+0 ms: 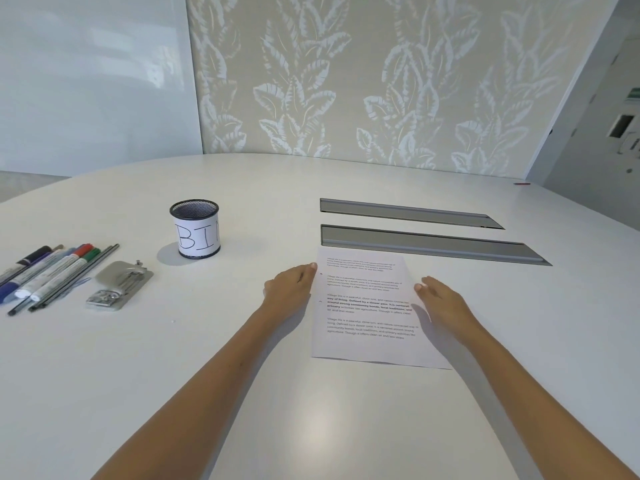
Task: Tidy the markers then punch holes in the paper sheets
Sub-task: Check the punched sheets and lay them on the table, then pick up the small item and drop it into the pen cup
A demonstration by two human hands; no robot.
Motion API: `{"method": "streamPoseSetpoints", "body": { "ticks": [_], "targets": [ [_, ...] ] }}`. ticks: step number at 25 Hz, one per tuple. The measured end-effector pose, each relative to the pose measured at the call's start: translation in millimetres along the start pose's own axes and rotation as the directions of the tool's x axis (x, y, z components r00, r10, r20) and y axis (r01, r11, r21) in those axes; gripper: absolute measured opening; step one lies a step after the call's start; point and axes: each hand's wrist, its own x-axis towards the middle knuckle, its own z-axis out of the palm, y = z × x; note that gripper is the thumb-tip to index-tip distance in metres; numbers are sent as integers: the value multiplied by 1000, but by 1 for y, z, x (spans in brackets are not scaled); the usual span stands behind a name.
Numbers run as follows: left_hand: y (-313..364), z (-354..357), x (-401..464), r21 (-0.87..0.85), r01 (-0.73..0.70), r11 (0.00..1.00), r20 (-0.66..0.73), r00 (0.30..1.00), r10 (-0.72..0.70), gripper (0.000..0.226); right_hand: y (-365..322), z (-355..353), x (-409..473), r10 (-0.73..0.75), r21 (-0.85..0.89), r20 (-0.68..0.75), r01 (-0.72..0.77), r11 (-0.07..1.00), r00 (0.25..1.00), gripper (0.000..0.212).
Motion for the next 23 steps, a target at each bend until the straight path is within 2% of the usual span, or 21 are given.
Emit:
{"method": "streamPoseSetpoints", "body": {
  "ticks": [2, 4, 8, 11, 13, 17, 21, 23],
  "targets": [
    [-3, -17, -2, -135, -34, 990, 82, 996, 46, 45, -18, 9, 2, -31, -128, -55, 23, 992, 998, 42],
    [-13, -42, -5, -184, -86, 979, 77, 992, 102, 30, -41, 27, -2, -139, -225, -90, 115, 967, 986, 35],
    [-58, -112, -8, 25, -167, 986, -97, 981, 169, 32, -96, 86, -19, -314, -230, -79, 290, 929, 946, 29],
    [-99, -156, -13, 151, -116, 982, -136, 981, 137, 36, -139, 142, -39, -407, -174, -10, 399, 900, 913, 25],
    [-119, -171, -21, 234, -110, 966, -69, 989, 129, 37, -161, 177, -51, -455, -143, 55, 458, 878, 889, 25],
    [-146, -178, -45, 386, -206, 899, 77, 979, 191, 36, -197, 231, -59, -475, -91, 159, 492, 866, 866, 26],
    [-149, -180, -57, 541, -266, 798, 186, 963, 195, 23, -224, 267, -61, -547, -143, 181, 572, 808, 817, 27],
    [-152, -180, -58, 592, -277, 757, 206, 960, 190, 29, -229, 278, -63, -594, -175, 242, 637, 751, 767, 28]
  ]
}}
